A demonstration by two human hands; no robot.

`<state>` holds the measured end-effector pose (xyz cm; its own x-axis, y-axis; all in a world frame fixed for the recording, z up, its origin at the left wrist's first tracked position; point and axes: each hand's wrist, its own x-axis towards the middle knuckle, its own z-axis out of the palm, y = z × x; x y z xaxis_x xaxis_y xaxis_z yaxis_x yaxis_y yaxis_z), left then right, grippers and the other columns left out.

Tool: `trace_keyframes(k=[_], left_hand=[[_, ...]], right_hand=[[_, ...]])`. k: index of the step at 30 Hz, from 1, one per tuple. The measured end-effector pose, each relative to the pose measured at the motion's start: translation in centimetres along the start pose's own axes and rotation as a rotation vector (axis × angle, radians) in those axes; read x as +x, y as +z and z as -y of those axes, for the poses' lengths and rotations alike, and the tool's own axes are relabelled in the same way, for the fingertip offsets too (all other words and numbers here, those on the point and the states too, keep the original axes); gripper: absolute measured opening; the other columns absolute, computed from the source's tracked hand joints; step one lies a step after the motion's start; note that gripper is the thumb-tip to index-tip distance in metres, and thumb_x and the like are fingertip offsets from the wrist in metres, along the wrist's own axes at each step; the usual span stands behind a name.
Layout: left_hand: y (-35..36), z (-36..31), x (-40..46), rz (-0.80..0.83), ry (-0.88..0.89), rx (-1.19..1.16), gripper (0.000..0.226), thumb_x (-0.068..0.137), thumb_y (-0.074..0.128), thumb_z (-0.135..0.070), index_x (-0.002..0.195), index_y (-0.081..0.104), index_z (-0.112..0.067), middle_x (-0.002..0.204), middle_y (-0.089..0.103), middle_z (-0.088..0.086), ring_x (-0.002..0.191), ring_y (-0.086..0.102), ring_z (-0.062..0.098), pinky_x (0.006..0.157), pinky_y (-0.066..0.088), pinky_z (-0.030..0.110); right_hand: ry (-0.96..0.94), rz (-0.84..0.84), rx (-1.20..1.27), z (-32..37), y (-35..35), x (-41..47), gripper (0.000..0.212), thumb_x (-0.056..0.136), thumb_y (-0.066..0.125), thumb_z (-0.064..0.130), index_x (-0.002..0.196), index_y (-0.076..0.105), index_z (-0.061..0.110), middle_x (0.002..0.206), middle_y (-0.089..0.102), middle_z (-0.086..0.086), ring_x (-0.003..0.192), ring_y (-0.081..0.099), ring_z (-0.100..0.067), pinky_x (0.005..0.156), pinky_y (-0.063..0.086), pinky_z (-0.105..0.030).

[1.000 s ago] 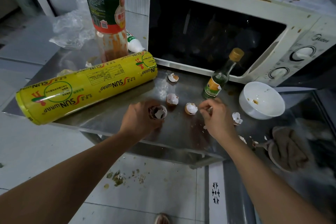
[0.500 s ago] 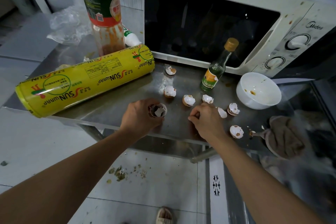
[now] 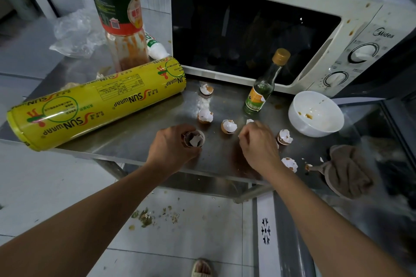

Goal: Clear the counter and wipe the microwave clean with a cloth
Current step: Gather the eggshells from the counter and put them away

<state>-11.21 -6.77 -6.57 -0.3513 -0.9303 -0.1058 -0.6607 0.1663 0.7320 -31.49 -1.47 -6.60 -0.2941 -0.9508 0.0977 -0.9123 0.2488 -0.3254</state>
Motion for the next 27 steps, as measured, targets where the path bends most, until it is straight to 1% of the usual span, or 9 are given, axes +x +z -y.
trace_keyframes(k=[3, 7, 10, 13, 17, 20, 23, 25, 27], left_hand=[[0.2, -0.2, 0.1, -0.003, 0.003, 0.013, 0.044, 0.067, 0.081, -0.028, 0.108, 0.065, -0.027, 0.101, 0.069, -0.004, 0.09, 0.063, 0.012, 0.079, 0.055, 0.033], [0.4, -0.6, 0.3, 0.001, -0.003, 0.012, 0.042, 0.068, 0.08, -0.027, 0.107, 0.065, -0.028, 0.099, 0.069, -0.003, 0.089, 0.063, 0.014, 0.079, 0.055, 0.035], [0.6, -0.9, 0.3, -0.003, 0.004, 0.02, 0.043, 0.067, 0.08, -0.027, 0.108, 0.066, -0.026, 0.099, 0.07, -0.002, 0.088, 0.064, 0.014, 0.079, 0.055, 0.035], [0.9, -1.1, 0.2, 0.001, 0.004, 0.011, 0.043, 0.067, 0.081, -0.027, 0.107, 0.066, -0.026, 0.098, 0.07, -0.001, 0.088, 0.064, 0.015, 0.079, 0.055, 0.035], [1.5, -1.4, -0.1, 0.014, 0.021, 0.0, 0.041, 0.067, 0.081, -0.026, 0.105, 0.066, -0.026, 0.097, 0.07, -0.003, 0.086, 0.064, 0.013, 0.078, 0.055, 0.034], [1.8, -1.8, -0.2, 0.023, 0.014, 0.0, 0.041, 0.066, 0.08, -0.026, 0.105, 0.066, -0.027, 0.096, 0.07, -0.003, 0.088, 0.064, 0.016, 0.079, 0.055, 0.037], [2.0, -2.1, -0.3, 0.04, 0.006, -0.011, 0.041, 0.066, 0.08, -0.028, 0.104, 0.066, -0.029, 0.095, 0.071, -0.004, 0.088, 0.064, 0.016, 0.079, 0.055, 0.038], [2.0, -2.1, -0.2, 0.049, 0.014, -0.002, 0.041, 0.066, 0.079, -0.029, 0.105, 0.065, -0.029, 0.096, 0.071, -0.004, 0.088, 0.064, 0.015, 0.08, 0.055, 0.037], [2.0, -2.1, -0.1, 0.056, 0.022, 0.005, 0.041, 0.067, 0.079, -0.029, 0.106, 0.065, -0.029, 0.098, 0.07, -0.004, 0.089, 0.064, 0.015, 0.08, 0.055, 0.036]], right_hand=[[-0.001, -0.083, 0.112, 0.2, -0.5, 1.4, 0.011, 0.087, 0.053, 0.005, 0.08, 0.061, 0.002, 0.089, 0.06, -0.015, 0.087, 0.052, -0.029, 0.075, 0.039, -0.038], [-0.012, 0.021, 0.112, -0.1, -0.4, 2.7, 0.015, 0.089, 0.054, 0.005, 0.088, 0.069, 0.002, 0.097, 0.06, -0.015, 0.093, 0.053, -0.027, 0.079, 0.041, -0.036], [0.056, -0.062, 0.215, -1.2, -1.1, 2.4, 0.007, 0.082, 0.063, 0.004, 0.077, 0.066, 0.006, 0.089, 0.063, -0.009, 0.08, 0.056, -0.022, 0.067, 0.038, -0.028], [0.115, -0.102, 0.248, -2.5, -2.3, 1.0, 0.012, 0.082, 0.068, 0.015, 0.072, 0.063, 0.011, 0.077, 0.063, -0.004, 0.068, 0.051, -0.014, 0.061, 0.034, -0.026], [0.037, 0.018, 0.119, -3.4, -2.6, -1.7, 0.012, 0.087, 0.059, 0.007, 0.082, 0.071, 0.009, 0.089, 0.067, -0.007, 0.08, 0.056, -0.017, 0.07, 0.036, -0.024], [0.003, 0.098, 0.07, -3.3, -2.2, -3.4, 0.011, 0.085, 0.063, 0.011, 0.09, 0.073, 0.009, 0.094, 0.067, -0.008, 0.088, 0.06, -0.021, 0.078, 0.047, -0.033], [0.035, 0.073, 0.019, -2.8, -1.4, -3.9, 0.016, 0.082, 0.068, 0.019, 0.095, 0.071, 0.01, 0.1, 0.064, -0.009, 0.093, 0.058, -0.024, 0.081, 0.048, -0.038], [0.067, 0.023, -0.006, -2.2, -0.7, -3.5, 0.019, 0.085, 0.065, 0.023, 0.096, 0.068, 0.008, 0.103, 0.062, -0.01, 0.095, 0.057, -0.025, 0.082, 0.047, -0.037], [0.117, 0.023, -0.027, -1.6, -0.2, -2.9, 0.022, 0.089, 0.059, 0.025, 0.102, 0.067, 0.009, 0.109, 0.061, -0.011, 0.097, 0.058, -0.025, 0.082, 0.048, -0.034]])
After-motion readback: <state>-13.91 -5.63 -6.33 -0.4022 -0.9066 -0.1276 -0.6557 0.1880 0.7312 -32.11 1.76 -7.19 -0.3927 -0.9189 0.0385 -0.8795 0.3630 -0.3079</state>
